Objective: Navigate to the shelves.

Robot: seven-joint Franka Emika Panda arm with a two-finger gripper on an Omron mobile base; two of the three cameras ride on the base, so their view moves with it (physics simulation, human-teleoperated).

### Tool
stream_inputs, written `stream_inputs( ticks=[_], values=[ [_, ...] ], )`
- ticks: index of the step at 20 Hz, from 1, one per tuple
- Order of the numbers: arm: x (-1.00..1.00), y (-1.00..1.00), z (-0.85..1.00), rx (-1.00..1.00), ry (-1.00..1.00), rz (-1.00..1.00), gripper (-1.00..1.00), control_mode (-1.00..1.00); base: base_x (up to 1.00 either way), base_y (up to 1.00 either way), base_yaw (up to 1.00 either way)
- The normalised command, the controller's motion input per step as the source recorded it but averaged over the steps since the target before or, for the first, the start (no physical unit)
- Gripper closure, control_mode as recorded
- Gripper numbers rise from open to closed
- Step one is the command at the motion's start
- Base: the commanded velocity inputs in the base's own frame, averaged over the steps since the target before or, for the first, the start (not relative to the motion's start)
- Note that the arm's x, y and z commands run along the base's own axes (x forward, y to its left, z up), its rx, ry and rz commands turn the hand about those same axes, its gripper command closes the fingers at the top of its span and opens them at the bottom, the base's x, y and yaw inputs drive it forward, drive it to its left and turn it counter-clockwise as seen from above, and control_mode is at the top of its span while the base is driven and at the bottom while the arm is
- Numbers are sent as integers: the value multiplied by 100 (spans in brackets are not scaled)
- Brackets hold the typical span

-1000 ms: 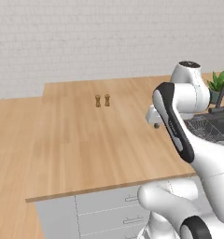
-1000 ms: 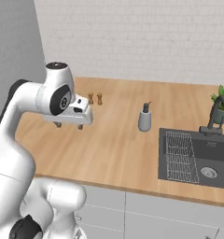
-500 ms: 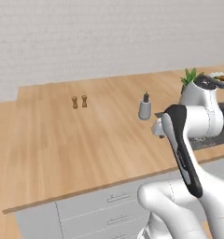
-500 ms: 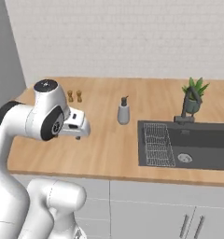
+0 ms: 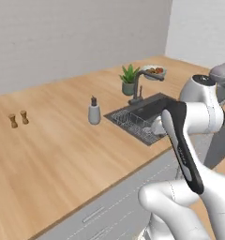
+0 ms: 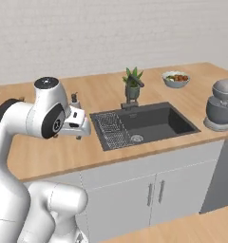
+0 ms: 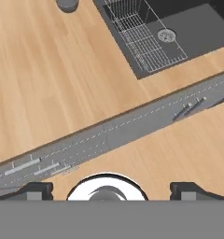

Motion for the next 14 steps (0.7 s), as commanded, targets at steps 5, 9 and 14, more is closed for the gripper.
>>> stream_inputs(
  ticks=[5, 9, 14],
  values=[
    [0, 0, 0, 0, 0, 0, -100, 100, 0, -7, -74],
    [0, 0, 0, 0, 0, 0, -100, 100, 0, -6, -77],
    [0, 0, 0, 0, 0, 0, -100, 100, 1, -3, -77]
  ],
)
